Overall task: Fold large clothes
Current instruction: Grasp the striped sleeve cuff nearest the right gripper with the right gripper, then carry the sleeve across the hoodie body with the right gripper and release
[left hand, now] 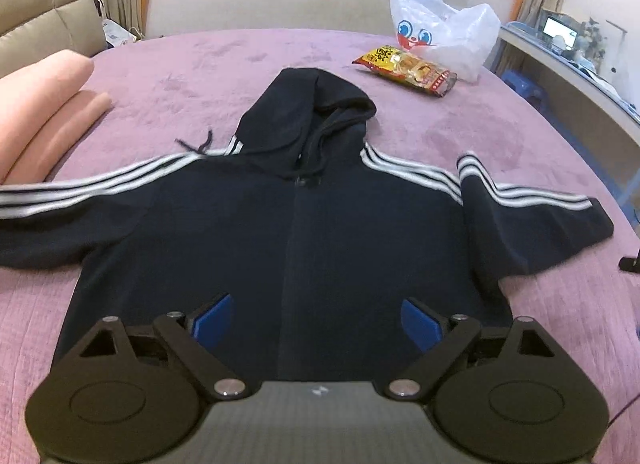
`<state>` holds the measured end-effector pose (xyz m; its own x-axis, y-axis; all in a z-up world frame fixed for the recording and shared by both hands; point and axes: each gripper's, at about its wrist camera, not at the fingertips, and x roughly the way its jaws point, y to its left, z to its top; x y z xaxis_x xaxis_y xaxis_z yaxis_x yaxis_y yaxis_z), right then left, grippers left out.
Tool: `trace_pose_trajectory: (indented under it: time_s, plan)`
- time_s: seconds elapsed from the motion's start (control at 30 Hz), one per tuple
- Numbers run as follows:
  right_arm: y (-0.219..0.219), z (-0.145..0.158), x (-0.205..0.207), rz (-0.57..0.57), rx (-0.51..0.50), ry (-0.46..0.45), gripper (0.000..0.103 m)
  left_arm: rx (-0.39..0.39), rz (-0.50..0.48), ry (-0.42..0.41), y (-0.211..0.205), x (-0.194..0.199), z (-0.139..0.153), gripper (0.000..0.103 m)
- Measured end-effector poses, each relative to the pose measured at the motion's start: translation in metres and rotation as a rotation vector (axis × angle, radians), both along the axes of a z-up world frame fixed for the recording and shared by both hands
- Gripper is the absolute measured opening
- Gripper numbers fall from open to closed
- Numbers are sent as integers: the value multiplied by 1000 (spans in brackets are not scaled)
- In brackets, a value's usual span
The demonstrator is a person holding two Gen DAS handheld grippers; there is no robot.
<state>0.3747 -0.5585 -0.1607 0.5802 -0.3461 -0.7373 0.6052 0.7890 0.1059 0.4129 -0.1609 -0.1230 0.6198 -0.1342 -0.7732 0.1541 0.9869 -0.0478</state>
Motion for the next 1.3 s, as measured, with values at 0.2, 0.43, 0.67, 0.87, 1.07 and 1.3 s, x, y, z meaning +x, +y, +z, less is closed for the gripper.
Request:
trace_pose_trajectory:
  time_s: [0.2, 0.43, 0.67, 0.87, 1.07, 1.3]
  plan:
    - [-121, -27, 79, -102, 98, 10, 102, 14, 27, 16, -26, 43, -6, 92]
    - [-202, -80, 129, -197, 289, 20, 101, 48, 37, 61, -44, 67, -25, 92]
    - [-198, -99, 145, -184, 264, 0, 43, 73, 68, 105, -47, 79, -43, 92]
    - [-172, -48, 118, -154, 54, -65, 14, 66, 57, 111, -60, 84, -49, 92]
    - [-140, 11, 54, -362, -296, -17, 14, 24, -26, 46, -91, 106, -71, 90]
    - [-110, -5, 52, -303, -295, 66, 14, -107, -279, 25, -148, 147, -127, 93]
